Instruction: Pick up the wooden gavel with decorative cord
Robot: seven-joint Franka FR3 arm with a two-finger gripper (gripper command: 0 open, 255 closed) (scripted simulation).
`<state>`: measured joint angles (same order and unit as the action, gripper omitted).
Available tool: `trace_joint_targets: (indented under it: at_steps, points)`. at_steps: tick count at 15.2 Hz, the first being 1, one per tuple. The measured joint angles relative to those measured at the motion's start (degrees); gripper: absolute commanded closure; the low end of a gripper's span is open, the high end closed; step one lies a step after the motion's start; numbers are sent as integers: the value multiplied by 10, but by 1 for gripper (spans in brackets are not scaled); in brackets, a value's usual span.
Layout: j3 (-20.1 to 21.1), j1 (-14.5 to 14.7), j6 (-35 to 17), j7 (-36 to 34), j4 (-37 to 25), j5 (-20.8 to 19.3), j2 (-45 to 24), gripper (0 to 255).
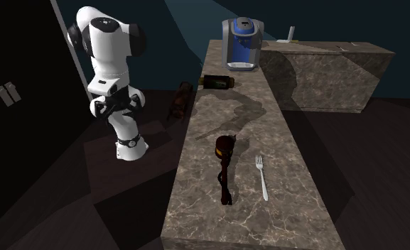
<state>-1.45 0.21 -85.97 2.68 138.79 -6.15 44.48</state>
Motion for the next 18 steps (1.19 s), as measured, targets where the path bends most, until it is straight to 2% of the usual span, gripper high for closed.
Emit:
trace_joint_targets:
  at_steps: [3,9,13,18]
  points:
    - [12,2,-11,-24,9,15,-3,0]
    - [69,12,-73,-134,33,83,-44,0]
    - [108,19,-129,-209,39,126,-91,0]
    - [158,25,-199,-301,18,168,-173,0]
